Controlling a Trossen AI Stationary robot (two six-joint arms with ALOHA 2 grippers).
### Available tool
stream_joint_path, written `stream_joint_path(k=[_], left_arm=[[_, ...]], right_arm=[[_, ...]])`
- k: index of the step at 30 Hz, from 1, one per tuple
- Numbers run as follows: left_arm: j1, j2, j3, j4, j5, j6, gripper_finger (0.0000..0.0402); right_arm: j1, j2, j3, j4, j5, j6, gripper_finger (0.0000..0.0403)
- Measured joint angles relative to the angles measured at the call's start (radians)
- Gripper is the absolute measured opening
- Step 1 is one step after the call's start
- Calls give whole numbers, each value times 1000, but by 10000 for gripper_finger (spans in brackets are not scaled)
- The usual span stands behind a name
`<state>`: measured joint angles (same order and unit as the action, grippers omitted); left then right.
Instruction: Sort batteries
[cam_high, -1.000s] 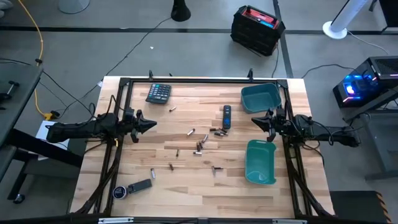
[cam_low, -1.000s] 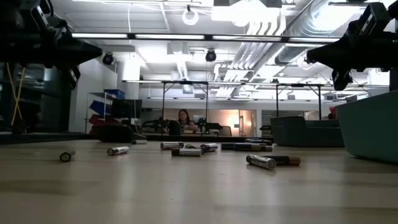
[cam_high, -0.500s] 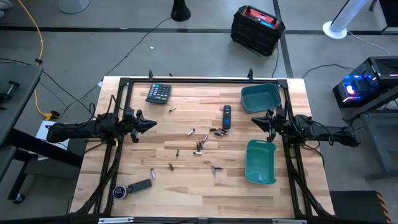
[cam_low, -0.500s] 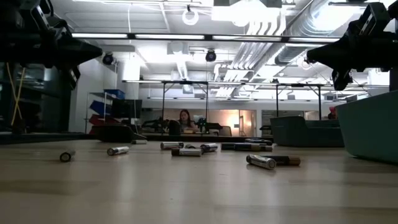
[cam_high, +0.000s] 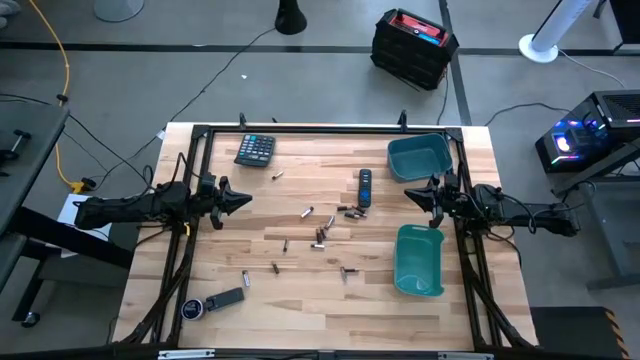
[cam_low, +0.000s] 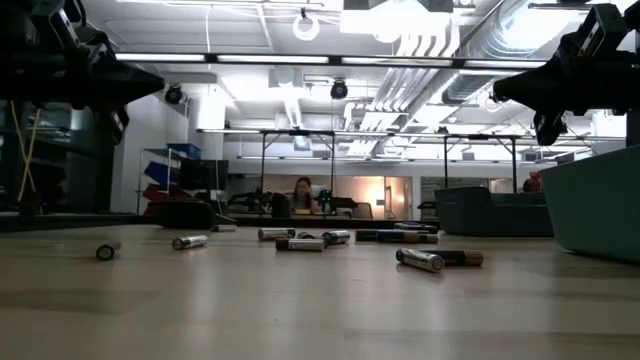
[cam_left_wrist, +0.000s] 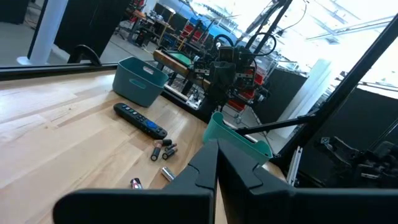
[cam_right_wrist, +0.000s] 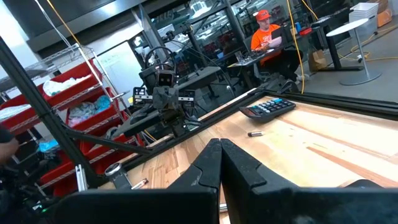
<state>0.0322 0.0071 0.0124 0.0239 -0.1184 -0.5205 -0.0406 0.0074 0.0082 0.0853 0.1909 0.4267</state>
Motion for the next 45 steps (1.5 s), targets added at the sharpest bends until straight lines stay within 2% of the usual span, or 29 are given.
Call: stream_joint_path(k=[31,32,34,36,38,39,41,43,45], left_arm=[[0,0,0,6,-11,0,0],[-1,3,-1,28,-44,0,0],[-1,8,-1,134,-163,-127,0],[-2,22,-1,307,-320,-331,0],[-2,64,-1,512,-381,-387,0],[-3,95,3,626,-357,-344,0],[-15,194,57,795,-243,-237,0],[-40,327,150,824,-145,-171,0],[-64,478,254,759,-72,-126,0]], right_arm=[[0,0,0,0,0,0,0],[0,0,0,0,0,0,0],[0,0,0,0,0,2,0],[0,0,0,0,0,0,0],[0,0,0,0,0,1,0],[0,0,0,0,0,2,0],[0,0,0,0,0,0,0],[0,0,0,0,0,1,0],[0,0,0,0,0,0,0]])
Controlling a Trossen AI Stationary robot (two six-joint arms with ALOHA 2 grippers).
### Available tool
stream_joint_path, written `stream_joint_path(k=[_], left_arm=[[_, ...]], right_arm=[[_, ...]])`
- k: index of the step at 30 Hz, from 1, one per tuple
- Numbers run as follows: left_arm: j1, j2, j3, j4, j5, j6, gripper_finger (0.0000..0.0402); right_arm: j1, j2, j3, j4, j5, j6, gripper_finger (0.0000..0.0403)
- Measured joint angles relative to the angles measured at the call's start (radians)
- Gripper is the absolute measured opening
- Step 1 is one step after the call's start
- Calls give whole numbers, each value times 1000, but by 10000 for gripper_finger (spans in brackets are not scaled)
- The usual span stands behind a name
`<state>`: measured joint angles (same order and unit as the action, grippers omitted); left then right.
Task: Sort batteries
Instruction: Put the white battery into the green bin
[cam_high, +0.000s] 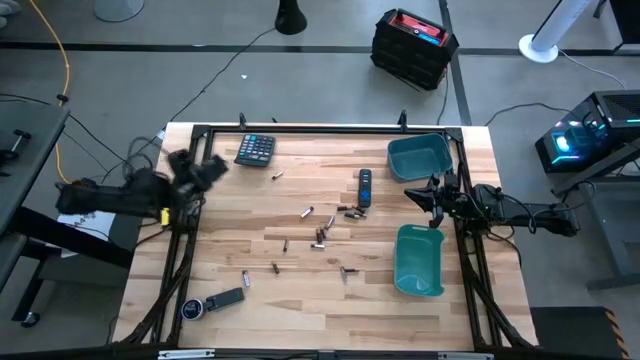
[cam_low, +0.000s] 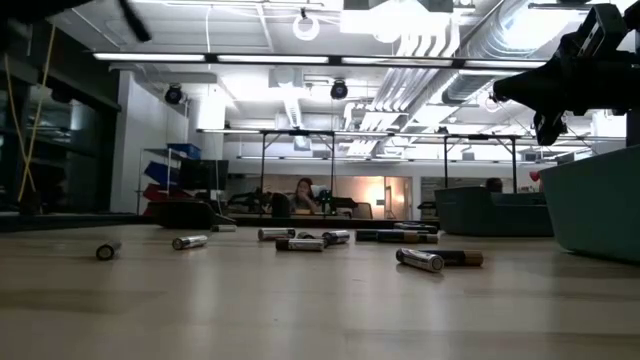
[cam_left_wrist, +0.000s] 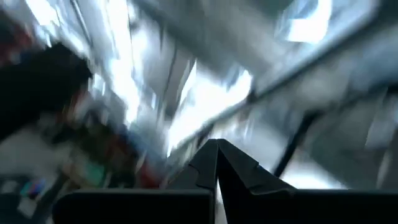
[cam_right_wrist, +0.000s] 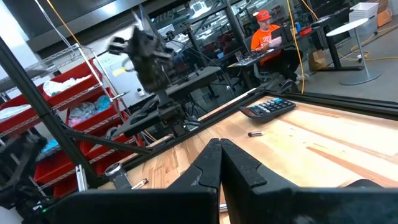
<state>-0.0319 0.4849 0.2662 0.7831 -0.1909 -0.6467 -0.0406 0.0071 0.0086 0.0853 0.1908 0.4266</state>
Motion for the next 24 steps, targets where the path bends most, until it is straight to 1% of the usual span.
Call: stream_joint_path(k=[2,4,6,8,10,12,15,17,18,20,21,23,24], left_arm=[[-12,129,101,-74,84,40,0],[-12,232,184,-126,153,57,0],[-11,319,252,-135,188,48,0],[-9,398,311,-134,197,24,0],[-5,444,354,-135,246,-26,0],[9,469,385,-133,380,-20,0],[44,471,395,-137,658,-33,0],[72,451,396,-137,785,-61,0],[83,439,396,-131,825,-67,0],[98,415,397,-127,865,-76,0],[103,406,397,-127,863,-79,0],[104,393,397,-124,824,-89,0],[100,387,397,-119,786,-107,0]], right_arm=[[0,0,0,0,0,0,0],[0,0,0,0,0,1,0],[0,0,0,0,0,0,0],[0,0,0,-5,0,2,0],[0,0,0,-2,7,0,0],[-1,2,0,56,56,20,0],[-1,3,0,220,158,220,0],[-1,12,0,341,229,275,0],[-1,24,0,409,242,272,0],[-1,65,0,556,229,235,0],[-1,97,0,632,209,218,0],[3,183,13,732,163,179,0],[7,235,32,762,138,168,0]])
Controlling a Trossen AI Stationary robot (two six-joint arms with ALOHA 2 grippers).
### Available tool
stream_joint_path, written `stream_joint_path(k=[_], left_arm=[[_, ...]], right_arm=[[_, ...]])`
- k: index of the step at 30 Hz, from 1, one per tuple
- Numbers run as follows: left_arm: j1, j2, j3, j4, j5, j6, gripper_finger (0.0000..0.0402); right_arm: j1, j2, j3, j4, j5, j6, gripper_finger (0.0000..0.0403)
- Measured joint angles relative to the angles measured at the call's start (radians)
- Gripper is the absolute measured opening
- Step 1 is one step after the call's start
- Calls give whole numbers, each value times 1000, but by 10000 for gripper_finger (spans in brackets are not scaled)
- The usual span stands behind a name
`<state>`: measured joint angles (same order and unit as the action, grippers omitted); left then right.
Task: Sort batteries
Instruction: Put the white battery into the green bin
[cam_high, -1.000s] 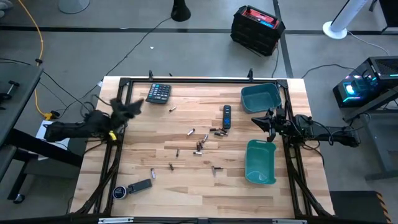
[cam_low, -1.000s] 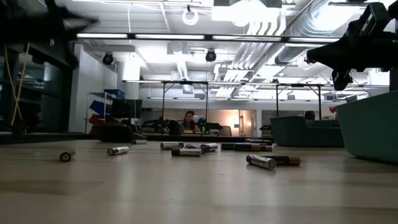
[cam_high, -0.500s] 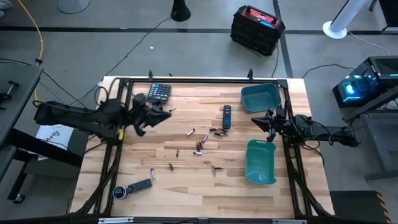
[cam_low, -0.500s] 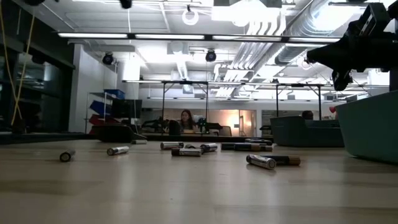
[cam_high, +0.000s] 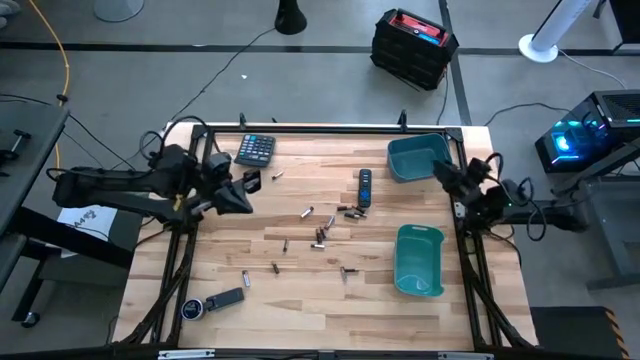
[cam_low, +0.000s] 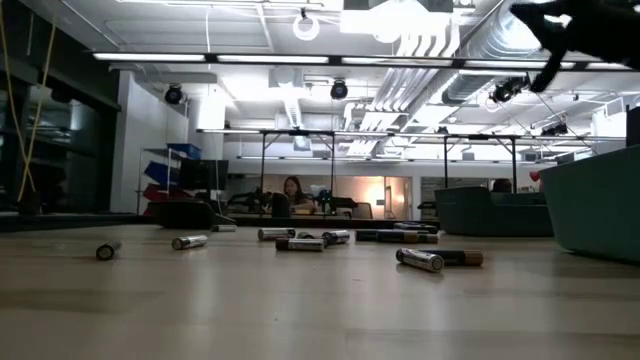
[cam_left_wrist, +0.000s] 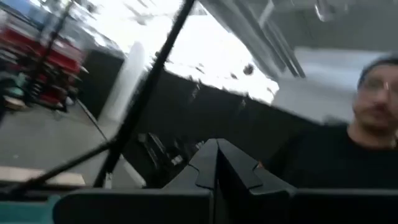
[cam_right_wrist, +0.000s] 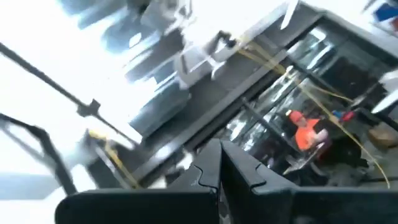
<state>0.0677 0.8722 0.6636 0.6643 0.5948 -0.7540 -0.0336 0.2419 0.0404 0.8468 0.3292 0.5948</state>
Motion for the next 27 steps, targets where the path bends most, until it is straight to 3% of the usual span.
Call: stream_joint_path(k=[4,8,13,15,17,19,22,27], left_arm=[[-42,2,0,20,-199,-43,0],[-79,32,-1,8,-296,-31,0],[-89,79,-1,3,-282,-172,0],[-100,92,-1,3,-243,-234,0],[-128,105,-1,-19,-167,-309,0],[-183,116,-1,-101,-104,-376,0],[-327,142,-1,-305,-119,-435,0],[-578,233,-1,-775,-224,-490,1]], right_arm=[[23,234,125,45,-55,-28,0],[46,495,299,37,-94,-53,0],[51,744,529,-74,-97,-53,0],[51,816,617,-152,-102,-53,0],[51,866,699,-261,-175,-47,0],[52,904,781,-393,-283,-56,0],[54,944,895,-648,-420,-58,0],[103,998,1034,-1097,-380,-39,3]])
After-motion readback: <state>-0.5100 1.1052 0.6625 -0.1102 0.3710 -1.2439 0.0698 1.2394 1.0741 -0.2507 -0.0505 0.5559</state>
